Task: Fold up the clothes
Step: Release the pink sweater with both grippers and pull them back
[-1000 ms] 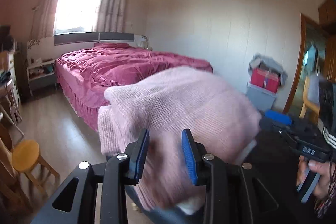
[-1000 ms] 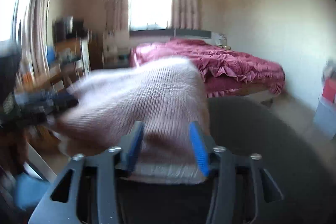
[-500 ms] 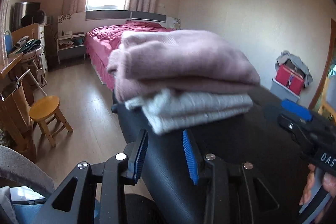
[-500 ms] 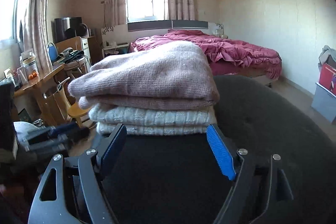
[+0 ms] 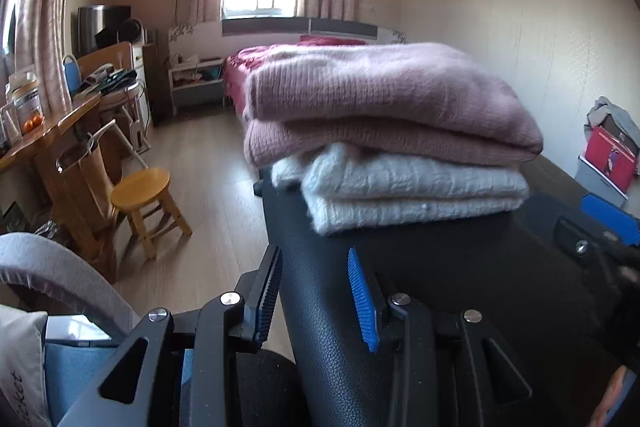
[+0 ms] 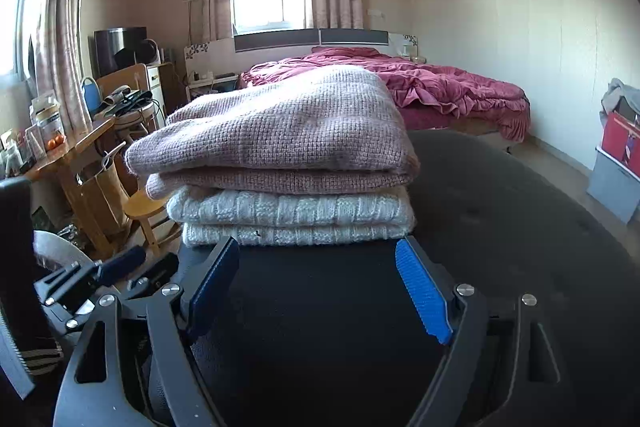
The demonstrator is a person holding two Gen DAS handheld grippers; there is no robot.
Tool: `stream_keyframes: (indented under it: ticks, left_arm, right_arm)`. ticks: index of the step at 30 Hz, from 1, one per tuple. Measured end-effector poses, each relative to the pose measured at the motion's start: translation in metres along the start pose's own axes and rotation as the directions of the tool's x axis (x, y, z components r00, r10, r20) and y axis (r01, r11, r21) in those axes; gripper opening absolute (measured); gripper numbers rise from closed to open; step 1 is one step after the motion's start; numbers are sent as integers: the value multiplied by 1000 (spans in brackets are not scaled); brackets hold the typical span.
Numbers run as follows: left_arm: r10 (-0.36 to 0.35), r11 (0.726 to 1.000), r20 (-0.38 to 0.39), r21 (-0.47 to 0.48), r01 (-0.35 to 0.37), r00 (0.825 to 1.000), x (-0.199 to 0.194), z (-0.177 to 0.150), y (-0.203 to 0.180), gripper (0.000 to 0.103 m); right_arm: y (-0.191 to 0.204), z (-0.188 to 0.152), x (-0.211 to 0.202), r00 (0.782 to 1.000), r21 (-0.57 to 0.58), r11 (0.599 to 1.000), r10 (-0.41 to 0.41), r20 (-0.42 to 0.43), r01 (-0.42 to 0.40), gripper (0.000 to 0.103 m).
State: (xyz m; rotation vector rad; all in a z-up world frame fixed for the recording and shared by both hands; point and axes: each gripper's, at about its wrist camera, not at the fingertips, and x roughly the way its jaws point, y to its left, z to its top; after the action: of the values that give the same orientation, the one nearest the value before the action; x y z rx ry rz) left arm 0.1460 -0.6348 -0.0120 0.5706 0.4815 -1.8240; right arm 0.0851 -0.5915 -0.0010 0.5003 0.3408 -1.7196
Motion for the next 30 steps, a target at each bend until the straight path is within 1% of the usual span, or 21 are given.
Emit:
stream_keyframes:
  ticks: [3, 5, 11, 18, 23, 26, 30]
  left_arm:
    - [-9, 1000, -36, 7, 9, 999, 6, -2, 1, 34]
    - [-22, 1000, -57, 17, 23, 998, 10, -2, 0, 34]
    - [-39, 998, -95, 45, 44, 995, 15, 4, 0, 34]
    - [-6, 999, -92, 44, 10, 996, 15, 5, 6, 34]
    - [3, 999, -98, 43, 1, 995, 14, 6, 7, 34]
    - [25, 998, -81, 59, -20, 996, 9, 6, 5, 34]
    - [37, 995, -56, 96, -32, 998, 2, 9, 2, 34]
  right_arm:
    - [0, 0, 0, 1000, -2, 1000, 0, -5, 0, 85]
    - [4, 0, 0, 1000, -21, 1000, -4, -3, 4, 90]
    - [8, 0, 1, 1000, -44, 999, -11, -4, 11, 91]
    - [6, 0, 1, 1000, -37, 999, -7, -6, 7, 91]
    - [8, 0, 1, 1000, -45, 999, -8, -3, 8, 91]
    - [10, 0, 0, 1000, -54, 998, -7, 1, 7, 91]
    - [13, 0, -1, 1000, -68, 998, -7, 9, 7, 91]
